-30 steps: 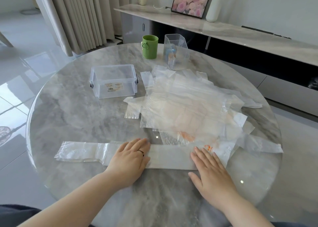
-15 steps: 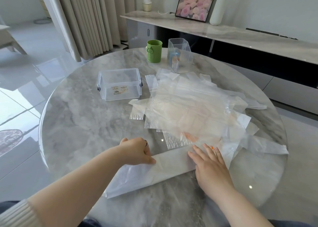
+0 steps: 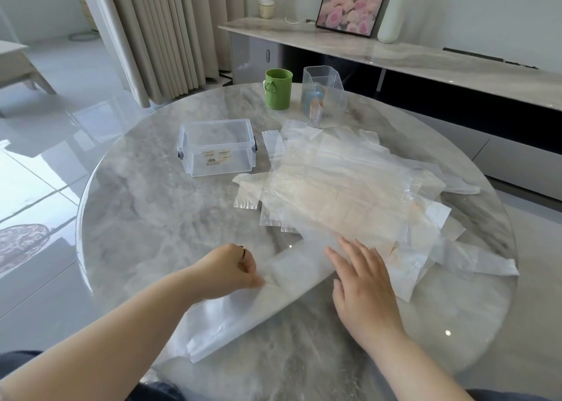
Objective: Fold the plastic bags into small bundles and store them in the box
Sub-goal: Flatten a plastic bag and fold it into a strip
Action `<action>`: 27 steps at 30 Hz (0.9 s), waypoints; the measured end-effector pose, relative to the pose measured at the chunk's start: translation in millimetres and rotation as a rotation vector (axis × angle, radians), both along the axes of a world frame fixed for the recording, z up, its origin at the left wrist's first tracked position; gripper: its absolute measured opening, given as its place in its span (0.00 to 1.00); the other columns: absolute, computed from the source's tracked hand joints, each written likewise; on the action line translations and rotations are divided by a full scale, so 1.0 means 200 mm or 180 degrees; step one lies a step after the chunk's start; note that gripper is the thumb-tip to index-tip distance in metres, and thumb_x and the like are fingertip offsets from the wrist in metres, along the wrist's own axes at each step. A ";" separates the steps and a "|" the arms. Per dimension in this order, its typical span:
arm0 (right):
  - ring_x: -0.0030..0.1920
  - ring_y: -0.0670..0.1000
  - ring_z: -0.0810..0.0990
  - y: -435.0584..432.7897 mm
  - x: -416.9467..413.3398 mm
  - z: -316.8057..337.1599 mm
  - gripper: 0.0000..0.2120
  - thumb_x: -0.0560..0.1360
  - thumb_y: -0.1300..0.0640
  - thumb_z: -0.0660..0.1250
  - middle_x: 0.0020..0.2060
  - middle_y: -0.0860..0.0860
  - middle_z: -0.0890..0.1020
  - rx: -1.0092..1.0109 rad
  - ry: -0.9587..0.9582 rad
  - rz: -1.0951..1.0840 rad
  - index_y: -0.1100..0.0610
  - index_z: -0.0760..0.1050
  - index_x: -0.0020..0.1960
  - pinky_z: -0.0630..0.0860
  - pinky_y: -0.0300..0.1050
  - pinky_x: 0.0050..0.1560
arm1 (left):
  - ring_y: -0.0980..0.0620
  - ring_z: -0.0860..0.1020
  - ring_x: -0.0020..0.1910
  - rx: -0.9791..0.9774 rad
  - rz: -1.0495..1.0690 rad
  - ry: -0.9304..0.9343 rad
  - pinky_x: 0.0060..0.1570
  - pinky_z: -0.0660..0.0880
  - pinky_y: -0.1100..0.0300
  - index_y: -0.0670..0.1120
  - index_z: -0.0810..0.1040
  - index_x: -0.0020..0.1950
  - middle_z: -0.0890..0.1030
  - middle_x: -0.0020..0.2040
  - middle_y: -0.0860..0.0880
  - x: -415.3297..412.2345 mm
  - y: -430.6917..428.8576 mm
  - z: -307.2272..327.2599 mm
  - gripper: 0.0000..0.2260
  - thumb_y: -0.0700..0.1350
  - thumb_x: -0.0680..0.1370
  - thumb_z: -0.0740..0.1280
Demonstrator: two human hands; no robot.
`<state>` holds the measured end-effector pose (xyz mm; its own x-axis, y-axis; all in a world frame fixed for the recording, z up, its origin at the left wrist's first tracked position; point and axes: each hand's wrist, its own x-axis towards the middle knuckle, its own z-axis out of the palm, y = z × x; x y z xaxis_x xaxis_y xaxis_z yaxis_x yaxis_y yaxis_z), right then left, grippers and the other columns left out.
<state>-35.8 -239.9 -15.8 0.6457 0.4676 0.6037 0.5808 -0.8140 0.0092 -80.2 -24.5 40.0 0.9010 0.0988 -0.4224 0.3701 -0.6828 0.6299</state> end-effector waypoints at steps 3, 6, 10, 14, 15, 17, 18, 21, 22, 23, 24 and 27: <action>0.58 0.53 0.69 0.09 -0.05 0.07 0.19 0.68 0.58 0.54 0.55 0.56 0.80 0.0295 0.0138 0.0438 0.55 0.67 0.59 0.59 0.49 0.66 | 0.55 0.69 0.29 -0.0484 0.0985 -0.0300 0.31 0.65 0.66 0.46 0.70 0.32 0.73 0.27 0.54 -0.10 0.11 0.01 0.12 0.42 0.72 0.71; 0.58 0.52 0.70 0.18 -0.11 0.07 0.19 0.68 0.55 0.57 0.58 0.52 0.74 0.0328 0.0080 0.1066 0.55 0.68 0.59 0.57 0.46 0.67 | 0.52 0.68 0.27 -0.0831 0.1799 -0.0602 0.30 0.64 0.62 0.45 0.71 0.31 0.72 0.20 0.55 -0.20 0.19 0.02 0.13 0.40 0.72 0.70; 0.58 0.52 0.70 0.31 -0.20 0.04 0.20 0.68 0.53 0.59 0.59 0.51 0.69 0.0233 -0.0057 0.1686 0.54 0.67 0.59 0.61 0.48 0.66 | 0.50 0.70 0.29 -0.1431 0.2727 -0.0991 0.31 0.66 0.60 0.44 0.70 0.33 0.74 0.20 0.54 -0.25 0.24 0.01 0.12 0.38 0.73 0.70; 0.57 0.51 0.71 0.42 -0.26 -0.05 0.19 0.67 0.53 0.59 0.58 0.52 0.69 0.0087 -0.0155 0.1953 0.54 0.67 0.58 0.63 0.48 0.64 | 0.51 0.70 0.29 -0.1849 0.3179 -0.0949 0.25 0.69 0.63 0.45 0.66 0.35 0.71 0.31 0.48 -0.22 0.22 -0.03 0.13 0.37 0.74 0.69; 0.57 0.51 0.71 0.44 -0.26 -0.07 0.18 0.68 0.53 0.58 0.58 0.52 0.69 0.0077 -0.0169 0.2002 0.54 0.67 0.57 0.63 0.48 0.64 | 0.52 0.69 0.29 -0.1857 0.3203 -0.0907 0.22 0.69 0.65 0.45 0.65 0.35 0.70 0.31 0.48 -0.21 0.21 -0.04 0.14 0.37 0.74 0.69; 0.56 0.50 0.71 0.46 -0.25 -0.08 0.17 0.68 0.56 0.58 0.57 0.52 0.70 0.0102 -0.0236 0.2040 0.54 0.67 0.56 0.64 0.48 0.64 | 0.52 0.68 0.28 -0.1887 0.3177 -0.0821 0.20 0.67 0.66 0.46 0.64 0.36 0.68 0.31 0.49 -0.19 0.19 -0.06 0.14 0.38 0.74 0.69; 0.56 0.50 0.71 0.47 -0.24 -0.09 0.16 0.68 0.58 0.58 0.56 0.52 0.72 0.0133 -0.0283 0.2033 0.55 0.68 0.56 0.64 0.48 0.63 | 0.52 0.68 0.29 -0.1946 0.3147 -0.0773 0.22 0.67 0.64 0.46 0.64 0.36 0.68 0.32 0.49 -0.18 0.18 -0.07 0.14 0.38 0.74 0.69; 0.53 0.51 0.73 0.48 -0.21 -0.09 0.14 0.77 0.66 0.48 0.46 0.52 0.83 0.0298 -0.0348 0.2035 0.56 0.71 0.50 0.68 0.48 0.60 | 0.52 0.69 0.29 -0.1818 0.2958 -0.0658 0.28 0.66 0.61 0.46 0.64 0.38 0.70 0.35 0.48 -0.16 0.16 -0.11 0.14 0.40 0.73 0.70; 0.51 0.51 0.73 0.48 -0.20 -0.09 0.19 0.80 0.65 0.44 0.42 0.52 0.84 0.0334 -0.0318 0.2076 0.56 0.74 0.46 0.69 0.47 0.59 | 0.51 0.70 0.30 -0.1691 0.2855 -0.0638 0.29 0.68 0.60 0.46 0.66 0.40 0.72 0.37 0.48 -0.16 0.16 -0.11 0.12 0.41 0.73 0.70; 0.49 0.51 0.75 0.48 -0.19 -0.09 0.23 0.80 0.64 0.44 0.39 0.52 0.84 0.0353 -0.0262 0.2122 0.57 0.77 0.42 0.70 0.46 0.58 | 0.51 0.72 0.31 -0.1546 0.2734 -0.0645 0.28 0.71 0.60 0.46 0.67 0.44 0.73 0.40 0.48 -0.15 0.16 -0.10 0.11 0.42 0.73 0.70; 0.44 0.51 0.77 0.48 -0.19 -0.10 0.23 0.80 0.64 0.47 0.37 0.52 0.83 0.0358 -0.0194 0.2175 0.57 0.78 0.38 0.71 0.44 0.55 | 0.51 0.73 0.32 -0.1359 0.2586 -0.0694 0.27 0.72 0.63 0.45 0.67 0.48 0.74 0.43 0.48 -0.16 0.16 -0.10 0.10 0.43 0.74 0.69; 0.34 0.50 0.80 0.47 -0.19 -0.09 0.12 0.69 0.64 0.60 0.34 0.51 0.82 0.0269 0.0000 0.2281 0.57 0.80 0.33 0.72 0.40 0.47 | 0.52 0.75 0.38 -0.0229 0.1844 -0.0808 0.32 0.72 0.64 0.47 0.68 0.60 0.71 0.53 0.52 -0.22 0.19 -0.05 0.12 0.45 0.77 0.64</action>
